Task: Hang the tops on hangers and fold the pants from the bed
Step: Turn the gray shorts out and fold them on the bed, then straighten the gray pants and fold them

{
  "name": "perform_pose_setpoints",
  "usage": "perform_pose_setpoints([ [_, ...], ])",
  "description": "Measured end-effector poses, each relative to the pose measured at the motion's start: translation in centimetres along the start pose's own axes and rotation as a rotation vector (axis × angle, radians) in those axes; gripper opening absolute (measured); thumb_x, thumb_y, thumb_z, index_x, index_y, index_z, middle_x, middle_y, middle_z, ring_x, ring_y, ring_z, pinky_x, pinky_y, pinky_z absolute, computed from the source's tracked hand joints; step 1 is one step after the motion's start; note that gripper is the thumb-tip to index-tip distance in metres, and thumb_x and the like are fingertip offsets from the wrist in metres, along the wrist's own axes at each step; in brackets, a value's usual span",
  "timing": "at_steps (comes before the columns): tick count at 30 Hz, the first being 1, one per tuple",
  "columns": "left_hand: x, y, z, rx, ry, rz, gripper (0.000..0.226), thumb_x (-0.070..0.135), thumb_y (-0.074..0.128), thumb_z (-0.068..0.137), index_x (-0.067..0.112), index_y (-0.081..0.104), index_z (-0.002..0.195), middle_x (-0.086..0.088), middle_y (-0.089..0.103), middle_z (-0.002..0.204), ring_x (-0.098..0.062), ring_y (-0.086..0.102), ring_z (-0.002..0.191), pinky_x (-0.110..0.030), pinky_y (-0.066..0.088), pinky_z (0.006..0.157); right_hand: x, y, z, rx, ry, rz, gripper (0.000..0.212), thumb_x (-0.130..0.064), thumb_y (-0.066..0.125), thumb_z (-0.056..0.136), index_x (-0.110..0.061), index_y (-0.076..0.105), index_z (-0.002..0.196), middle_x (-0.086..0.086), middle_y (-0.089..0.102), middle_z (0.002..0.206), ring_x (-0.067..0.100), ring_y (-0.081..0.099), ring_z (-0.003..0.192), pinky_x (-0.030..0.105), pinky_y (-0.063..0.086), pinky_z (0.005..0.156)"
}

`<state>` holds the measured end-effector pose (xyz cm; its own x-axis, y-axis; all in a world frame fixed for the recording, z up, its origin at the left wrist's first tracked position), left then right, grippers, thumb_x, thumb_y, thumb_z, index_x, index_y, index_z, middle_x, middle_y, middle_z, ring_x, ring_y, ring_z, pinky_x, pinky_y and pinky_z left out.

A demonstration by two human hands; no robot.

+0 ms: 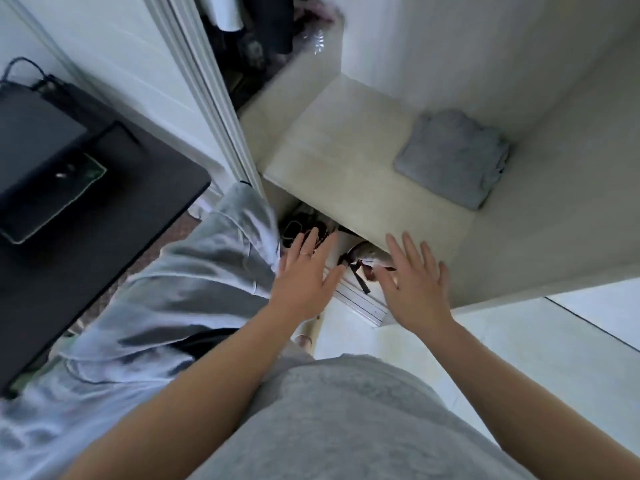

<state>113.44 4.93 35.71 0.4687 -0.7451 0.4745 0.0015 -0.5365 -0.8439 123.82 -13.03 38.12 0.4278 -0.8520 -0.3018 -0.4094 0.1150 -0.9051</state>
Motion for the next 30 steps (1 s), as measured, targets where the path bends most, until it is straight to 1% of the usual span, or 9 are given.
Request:
perform_pose_setpoints([
  [2,0.2,0.6,-3.3,0.019,-0.063,-0.043,0.062,0.062,0.030,0.101,0.043,0.011,0.157,0.008,0.005,0.168,-0.016,-0.004,0.155,-0.053,0.009,0.123,-0.3,0.6,-2.0,-0.024,-0.102,-0.017,0.061,-0.061,0.021,0.101,-0.043,0.007,0.157,-0.013,0.000,0.168,0.019,-0.002,0.154,0.051,0.000,0.121],
  [5,-0.1,1.3,-8.3,0.055,-0.191,-0.088,0.062,0.061,0.030,0.101,0.041,0.014,0.158,0.008,0.007,0.168,-0.016,-0.003,0.155,-0.049,0.012,0.124,-1.2,1.6,-4.5,-0.052,-0.239,-0.039,0.061,-0.061,0.019,0.100,-0.042,0.008,0.158,-0.012,0.001,0.168,0.018,-0.001,0.154,0.051,0.003,0.122],
  [9,-1.5,2.0,-15.8,0.135,-0.368,-0.113,0.062,0.061,0.030,0.099,0.043,0.014,0.157,0.009,0.009,0.168,-0.015,-0.002,0.155,-0.049,0.013,0.124,-3.5,3.0,-8.6,-0.144,-0.401,-0.022,0.063,-0.065,0.011,0.097,-0.046,0.005,0.157,-0.015,-0.001,0.168,0.017,-0.006,0.154,0.048,-0.005,0.122],
  [12,-3.1,2.5,-21.1,0.193,-0.509,-0.142,0.063,0.061,0.031,0.100,0.045,0.010,0.157,0.011,0.003,0.168,-0.014,-0.006,0.154,-0.047,0.007,0.123,-5.8,4.1,-11.5,-0.189,-0.560,-0.042,0.069,-0.069,0.007,0.092,-0.047,0.003,0.157,-0.015,-0.001,0.168,0.016,-0.008,0.154,0.048,-0.007,0.120],
  [15,-4.9,3.0,-26.5,0.265,-0.634,-0.180,0.063,0.062,0.030,0.100,0.045,0.010,0.157,0.011,0.002,0.168,-0.014,-0.008,0.154,-0.043,0.004,0.124,-8.8,5.7,-14.3,-0.255,-0.711,-0.064,0.062,-0.064,0.017,0.097,-0.047,0.003,0.156,-0.015,-0.002,0.167,0.014,-0.010,0.153,0.049,-0.008,0.120],
  [18,-6.7,3.6,-32.3,0.350,-0.752,-0.181,0.062,0.061,0.030,0.100,0.046,0.010,0.157,0.010,0.003,0.168,-0.017,-0.006,0.155,-0.045,0.004,0.124,-12.3,7.7,-17.6,-0.329,-0.846,-0.087,0.065,-0.066,0.015,0.094,-0.048,0.002,0.155,-0.016,-0.003,0.167,0.012,-0.011,0.153,0.047,-0.011,0.120],
  [22,-9.1,4.5,-40.6,0.436,-0.914,-0.204,0.064,0.065,0.029,0.099,0.046,0.009,0.157,0.008,0.004,0.169,-0.019,-0.005,0.155,-0.048,0.005,0.125,-17.3,10.9,-22.9,-0.403,-1.031,-0.154,0.064,-0.065,0.019,0.096,-0.046,0.003,0.155,-0.014,-0.002,0.167,0.015,-0.009,0.153,0.050,-0.006,0.121],
  [26,-11.9,5.5,-50.0,0.528,-1.065,-0.241,0.065,0.066,0.031,0.098,0.046,0.012,0.157,0.008,0.005,0.168,-0.019,-0.004,0.155,-0.049,0.005,0.124,-22.7,14.8,-30.0,-0.436,-1.188,-0.230,0.062,-0.062,0.027,0.100,-0.045,0.007,0.156,-0.011,0.001,0.168,0.020,-0.005,0.154,0.053,0.000,0.121],
  [30,-14.7,6.9,-59.9,0.550,-1.182,-0.256,0.064,0.065,0.030,0.099,0.045,0.012,0.157,0.006,0.005,0.169,-0.022,-0.003,0.155,-0.050,0.003,0.123,-27.8,19.2,-38.7,-0.515,-1.308,-0.275,0.062,-0.062,0.027,0.101,-0.046,0.007,0.157,-0.012,-0.001,0.168,0.019,-0.005,0.155,0.054,0.000,0.121],
])
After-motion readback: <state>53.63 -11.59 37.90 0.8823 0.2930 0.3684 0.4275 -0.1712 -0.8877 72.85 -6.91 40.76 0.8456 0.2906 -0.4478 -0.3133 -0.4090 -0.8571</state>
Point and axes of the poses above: each hand's wrist, its own z-axis towards the middle knuckle, its own y-axis out of the palm, x = y × z, the point moved 1 cm from there along z, towards the middle knuckle
